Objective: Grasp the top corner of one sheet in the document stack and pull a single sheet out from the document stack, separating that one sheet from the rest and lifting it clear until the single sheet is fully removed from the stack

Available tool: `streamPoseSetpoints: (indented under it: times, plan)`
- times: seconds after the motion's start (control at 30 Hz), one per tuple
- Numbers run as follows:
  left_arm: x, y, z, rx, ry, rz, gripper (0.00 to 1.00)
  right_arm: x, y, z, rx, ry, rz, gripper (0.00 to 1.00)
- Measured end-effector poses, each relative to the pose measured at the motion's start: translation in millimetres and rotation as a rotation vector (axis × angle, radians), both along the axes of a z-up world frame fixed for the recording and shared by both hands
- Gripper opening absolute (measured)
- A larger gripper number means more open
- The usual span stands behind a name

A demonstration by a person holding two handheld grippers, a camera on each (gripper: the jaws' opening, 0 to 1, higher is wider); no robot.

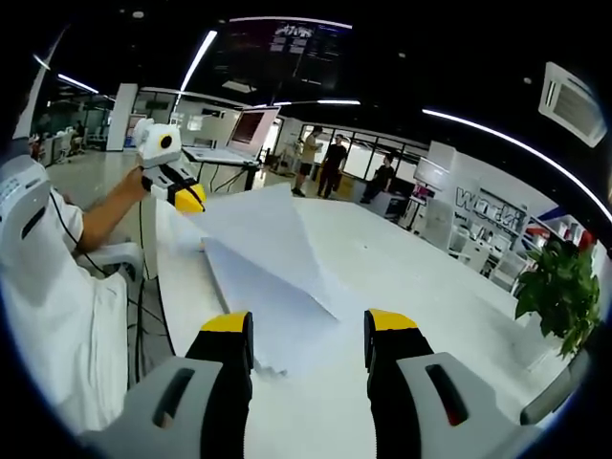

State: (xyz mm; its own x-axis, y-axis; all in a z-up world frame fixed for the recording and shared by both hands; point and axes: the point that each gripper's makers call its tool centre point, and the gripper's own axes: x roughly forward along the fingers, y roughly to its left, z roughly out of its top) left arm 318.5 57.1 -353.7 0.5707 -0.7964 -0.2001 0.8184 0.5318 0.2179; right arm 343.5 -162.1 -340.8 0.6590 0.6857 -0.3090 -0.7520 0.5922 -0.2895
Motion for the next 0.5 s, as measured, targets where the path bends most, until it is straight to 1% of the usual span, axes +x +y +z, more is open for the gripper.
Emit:
streamPoseSetpoints:
  times: [0.17, 0.23, 0.33, 0.5]
  plan:
    - [-1.6, 2.9, 7.2, -0.009, -0.003, 0.004, 0.03, 1.0, -0.2, 0.1, 0.0, 0.001, -0.001, 0.46]
    - [-0.8, 5.4, 10.9, -0.018, -0.01, 0.021, 0.03, 1.2, 0.0, 0.3, 0.0, 0.001, -0.001, 0.46]
    - [-0.9, 8.1, 14.3, -0.021, -0.007, 0.037, 0.03, 0.9, 0.3, 1.0, 0.0, -0.001, 0.0, 0.46]
    - [-3.0, 13.0, 23.9, -0.046, 0.0, 0.06, 0.03, 1.8, -0.6, 2.0, 0.005, -0.001, -0.004, 0.46]
